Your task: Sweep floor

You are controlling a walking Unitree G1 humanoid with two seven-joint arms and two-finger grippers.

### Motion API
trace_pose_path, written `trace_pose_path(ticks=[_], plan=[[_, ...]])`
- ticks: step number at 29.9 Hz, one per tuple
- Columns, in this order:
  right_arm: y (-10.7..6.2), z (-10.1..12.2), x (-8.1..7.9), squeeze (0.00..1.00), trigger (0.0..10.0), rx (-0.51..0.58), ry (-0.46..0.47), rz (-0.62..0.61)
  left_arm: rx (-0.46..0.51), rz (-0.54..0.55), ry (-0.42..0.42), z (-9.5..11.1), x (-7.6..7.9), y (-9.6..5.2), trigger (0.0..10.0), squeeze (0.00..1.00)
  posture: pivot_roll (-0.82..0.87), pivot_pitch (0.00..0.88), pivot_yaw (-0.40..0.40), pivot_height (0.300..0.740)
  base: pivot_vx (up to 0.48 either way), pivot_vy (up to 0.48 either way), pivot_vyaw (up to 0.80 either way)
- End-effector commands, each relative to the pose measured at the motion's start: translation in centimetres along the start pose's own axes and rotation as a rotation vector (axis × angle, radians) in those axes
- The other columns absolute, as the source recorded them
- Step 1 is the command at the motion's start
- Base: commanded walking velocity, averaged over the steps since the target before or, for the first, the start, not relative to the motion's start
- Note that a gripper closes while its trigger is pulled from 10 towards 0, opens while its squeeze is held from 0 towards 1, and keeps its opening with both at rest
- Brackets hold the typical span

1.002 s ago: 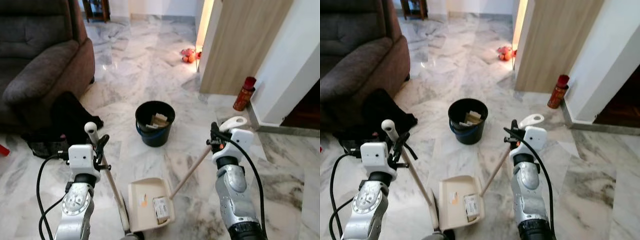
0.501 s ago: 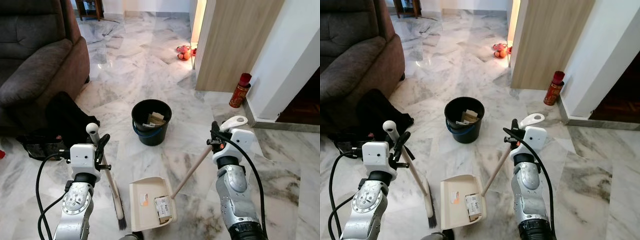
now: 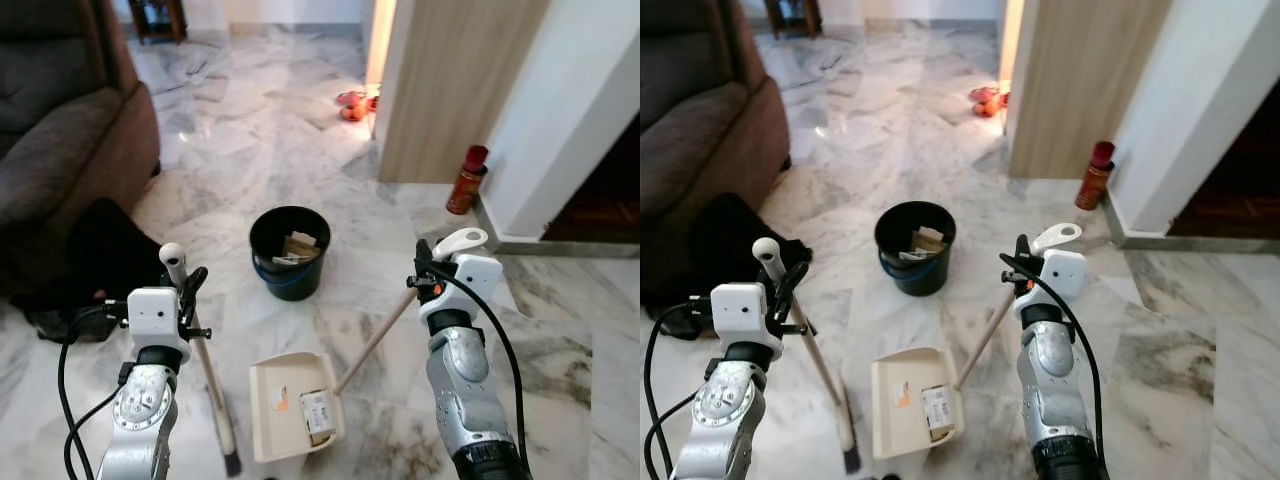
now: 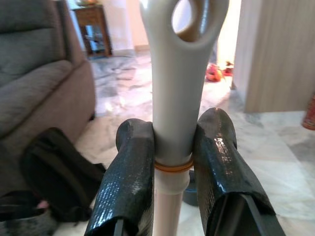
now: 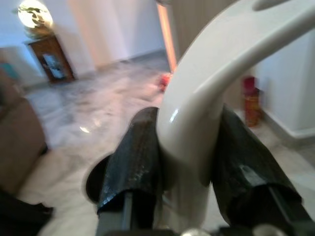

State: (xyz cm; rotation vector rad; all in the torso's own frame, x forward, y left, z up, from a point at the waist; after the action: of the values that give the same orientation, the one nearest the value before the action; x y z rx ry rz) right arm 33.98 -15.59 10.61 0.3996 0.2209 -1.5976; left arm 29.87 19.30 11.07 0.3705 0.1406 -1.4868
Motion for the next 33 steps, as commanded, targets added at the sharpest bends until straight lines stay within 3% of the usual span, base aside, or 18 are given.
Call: trace_pose_path(ticks=[1, 6, 12, 33], plan=[[0.49, 1.09, -1.31, 0.00, 10.0, 0.048, 0.010, 0.039, 0.034, 0.035, 0.027, 0.63, -1.12, -0.06, 10.0, 0.00, 0.11, 0.112, -0.008, 0.740, 0.315, 0.000, 0.00], [0.43, 0.98, -1.42, 0.00, 10.0, 0.043, 0.003, 0.045, 0.035, 0.037, 0.025, 0.62, -1.07, -0.08, 10.0, 0.00, 0.12, 0.105, -0.011, 0.740, 0.315, 0.000, 0.00], [0.46, 0.93, -1.39, 0.00, 10.0, 0.039, 0.001, 0.046, 0.039, 0.034, 0.023, 0.74, -0.90, 0.07, 10.0, 0.00, 0.12, 0.097, -0.012, 0.740, 0.316, 0.000, 0.60], [0.49, 0.83, -1.35, 0.00, 10.0, 0.036, 0.010, 0.049, 0.043, 0.032, 0.023, 0.73, -0.82, -0.02, 10.0, 0.00, 0.12, 0.072, -0.015, 0.740, 0.317, 0.000, 0.00]])
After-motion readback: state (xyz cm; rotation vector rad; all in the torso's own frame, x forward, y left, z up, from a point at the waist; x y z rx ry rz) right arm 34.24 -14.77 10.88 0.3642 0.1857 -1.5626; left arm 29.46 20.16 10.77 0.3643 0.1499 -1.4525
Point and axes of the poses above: a point about 5 cm out from each wrist's last joint towards the gripper, its own y axis pointing out of the wrist towards the gripper, its own z axis along the axis of the wrist's last joint, x = y × z, the point moved 3 cm from there along y, pointing out of the wrist towards the gripper, and after that the axes turned 13 degrees about y, right-handed, at the moved point
